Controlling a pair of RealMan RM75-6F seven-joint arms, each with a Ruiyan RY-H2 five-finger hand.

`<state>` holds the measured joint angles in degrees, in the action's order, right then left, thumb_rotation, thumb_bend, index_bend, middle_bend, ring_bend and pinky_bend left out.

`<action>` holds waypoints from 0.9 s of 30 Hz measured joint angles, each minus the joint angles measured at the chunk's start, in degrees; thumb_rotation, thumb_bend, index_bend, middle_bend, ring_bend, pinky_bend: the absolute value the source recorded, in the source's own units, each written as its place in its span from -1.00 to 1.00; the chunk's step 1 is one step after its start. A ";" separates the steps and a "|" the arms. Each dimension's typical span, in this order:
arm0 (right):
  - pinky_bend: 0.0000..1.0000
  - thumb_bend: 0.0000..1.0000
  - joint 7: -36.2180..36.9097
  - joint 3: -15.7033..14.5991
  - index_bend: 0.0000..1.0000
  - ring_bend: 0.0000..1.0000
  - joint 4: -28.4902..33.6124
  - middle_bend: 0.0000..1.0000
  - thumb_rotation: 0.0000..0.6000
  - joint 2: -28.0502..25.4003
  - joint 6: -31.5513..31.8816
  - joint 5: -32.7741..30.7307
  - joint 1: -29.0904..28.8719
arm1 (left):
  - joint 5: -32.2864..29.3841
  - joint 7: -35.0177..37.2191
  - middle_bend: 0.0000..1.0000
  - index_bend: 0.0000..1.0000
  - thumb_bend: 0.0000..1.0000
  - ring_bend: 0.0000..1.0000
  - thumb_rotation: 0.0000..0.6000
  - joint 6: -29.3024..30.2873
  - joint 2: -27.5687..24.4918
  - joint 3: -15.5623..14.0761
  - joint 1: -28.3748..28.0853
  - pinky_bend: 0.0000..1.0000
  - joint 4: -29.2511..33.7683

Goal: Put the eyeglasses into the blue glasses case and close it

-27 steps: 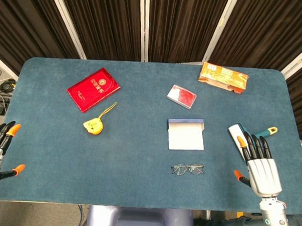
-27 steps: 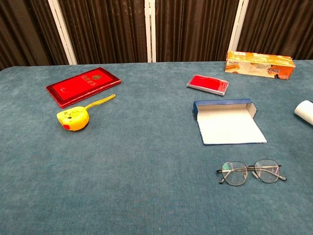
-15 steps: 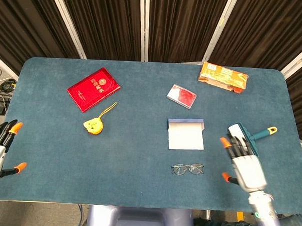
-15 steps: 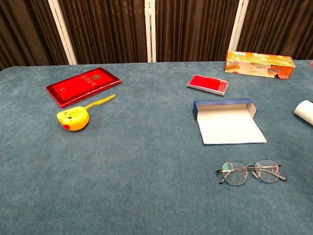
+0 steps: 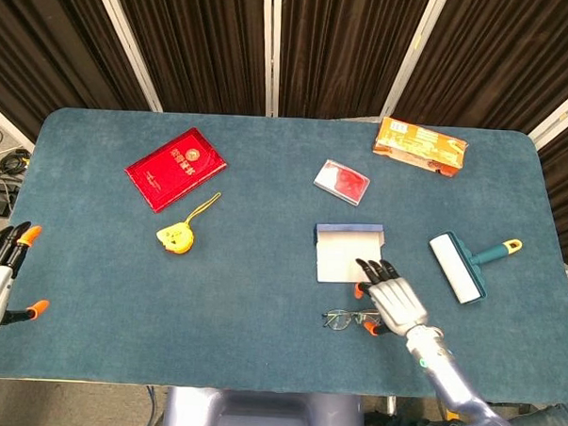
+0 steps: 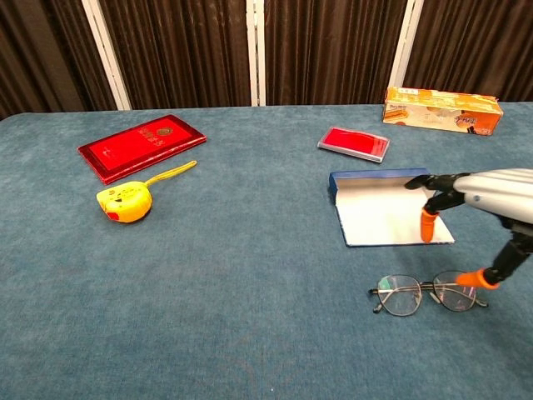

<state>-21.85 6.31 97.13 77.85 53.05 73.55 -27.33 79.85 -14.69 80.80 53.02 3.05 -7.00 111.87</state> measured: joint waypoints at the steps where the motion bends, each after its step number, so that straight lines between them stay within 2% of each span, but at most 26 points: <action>1: -1.00 -0.65 -0.18 0.03 -0.10 -1.00 -0.38 -1.00 1.00 0.55 -0.12 -0.26 -0.28 | -0.42 -0.14 -1.00 -1.00 -1.00 -1.00 1.00 -0.18 0.11 0.09 -0.12 -1.00 -0.20; 13: -1.00 -0.48 -3.06 -2.05 -0.05 -1.00 -4.74 -1.00 1.00 5.74 -0.96 -3.36 -2.50 | -1.47 0.30 -1.00 -1.00 -1.00 -1.00 1.00 -0.72 0.23 0.24 -0.57 -1.00 -1.05; 27: -1.00 -0.42 -4.13 -3.78 -0.03 -1.00 -5.51 -1.00 1.00 6.42 -0.31 -3.87 -3.45 | -1.57 0.26 -1.00 -1.00 -1.00 -1.00 1.00 -0.76 0.14 0.09 -0.79 -1.00 -0.86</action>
<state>-25.99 2.53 91.62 84.27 52.74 69.69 -30.78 78.29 -14.43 80.05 53.16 3.14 -7.79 111.02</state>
